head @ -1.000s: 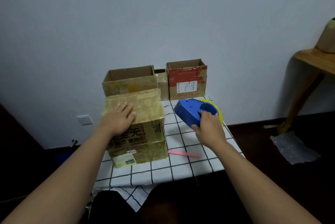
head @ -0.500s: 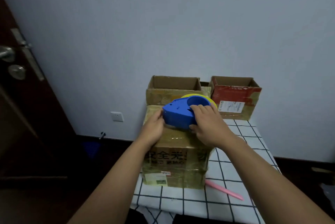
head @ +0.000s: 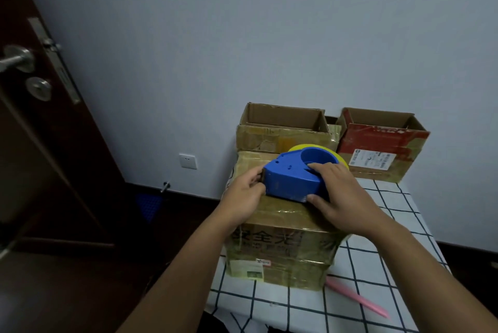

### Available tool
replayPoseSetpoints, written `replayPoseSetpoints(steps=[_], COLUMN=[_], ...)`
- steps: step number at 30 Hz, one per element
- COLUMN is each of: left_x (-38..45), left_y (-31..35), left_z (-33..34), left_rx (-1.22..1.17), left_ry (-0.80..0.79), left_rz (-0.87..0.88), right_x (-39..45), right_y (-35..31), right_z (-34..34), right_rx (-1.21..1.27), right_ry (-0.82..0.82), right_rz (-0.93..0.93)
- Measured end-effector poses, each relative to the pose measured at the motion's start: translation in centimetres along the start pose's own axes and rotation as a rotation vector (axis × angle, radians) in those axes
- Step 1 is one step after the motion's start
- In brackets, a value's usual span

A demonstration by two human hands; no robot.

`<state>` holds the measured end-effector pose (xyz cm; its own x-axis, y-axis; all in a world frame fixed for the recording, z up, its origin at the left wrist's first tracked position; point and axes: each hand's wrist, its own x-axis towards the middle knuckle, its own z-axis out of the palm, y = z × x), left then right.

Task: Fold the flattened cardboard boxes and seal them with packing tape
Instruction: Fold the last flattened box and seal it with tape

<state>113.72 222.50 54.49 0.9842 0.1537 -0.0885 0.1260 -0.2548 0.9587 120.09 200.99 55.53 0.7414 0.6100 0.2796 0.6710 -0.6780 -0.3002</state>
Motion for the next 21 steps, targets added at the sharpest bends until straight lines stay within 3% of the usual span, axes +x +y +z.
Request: replayPoseSetpoints(steps=[6,9,11,16,21], left_x=[-0.2,-0.3,-0.3,-0.3,0.1], left_y=[0.1,0.3,0.7,1.0,1.3], left_z=[-0.4,-0.2,0.0,0.5,0.4], left_rx=[-0.159,-0.236,-0.233,-0.147,-0.212], left_ry=[0.078,0.141,0.171,0.148,0.142], left_rz=[0.007,-0.009,-0.015,-0.042,-0.058], right_x=[0.4,1.5,2.2,3.7,4.5], right_y=[-0.3,-1.0,-1.8,-2.8,-2.1], right_z=[-2.7,-5.3,-6.6,-6.9,-5.0], right_rx=[0.149,0.364,0.48,0.449,0.718], right_ry=[0.058,0.124,0.1,0.118,0.021], right_rz=[0.016,0.106,0.132,0.11,0.136])
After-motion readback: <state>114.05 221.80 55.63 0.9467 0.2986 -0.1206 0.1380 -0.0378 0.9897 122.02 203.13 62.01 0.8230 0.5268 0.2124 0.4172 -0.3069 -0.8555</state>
